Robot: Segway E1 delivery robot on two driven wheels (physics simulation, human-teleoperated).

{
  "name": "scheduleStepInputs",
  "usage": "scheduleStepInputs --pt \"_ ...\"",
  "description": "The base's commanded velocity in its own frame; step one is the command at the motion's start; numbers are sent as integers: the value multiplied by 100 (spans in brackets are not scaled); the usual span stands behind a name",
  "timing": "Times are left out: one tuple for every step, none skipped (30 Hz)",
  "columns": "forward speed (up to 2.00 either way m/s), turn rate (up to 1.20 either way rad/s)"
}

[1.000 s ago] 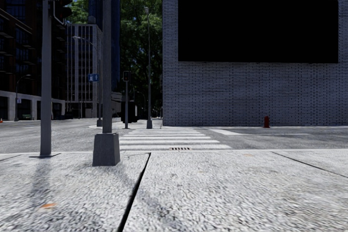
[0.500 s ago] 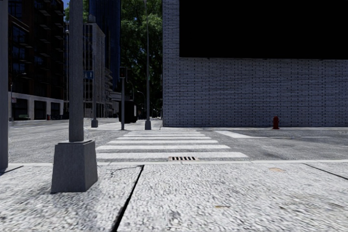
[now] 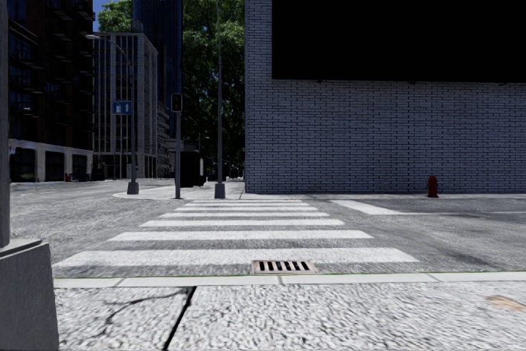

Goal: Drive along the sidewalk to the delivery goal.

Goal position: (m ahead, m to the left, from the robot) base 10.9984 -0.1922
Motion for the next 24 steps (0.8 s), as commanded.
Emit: scheduleStepInputs --pt "200 0" --pt "200 0" --pt "200 0" --pt "200 0" --pt "200 0" --pt "200 0" --pt "200 0" --pt "200 0" --pt "200 0" --pt "200 0" --pt "200 0" --pt "200 0" --pt "200 0" --pt "200 0" --pt "200 0" --pt "200 0" --pt "200 0" --pt "200 0" --pt "197 0" --pt "180 0" --pt "162 0" --pt "153 0" --pt "153 0" --pt "148 0"
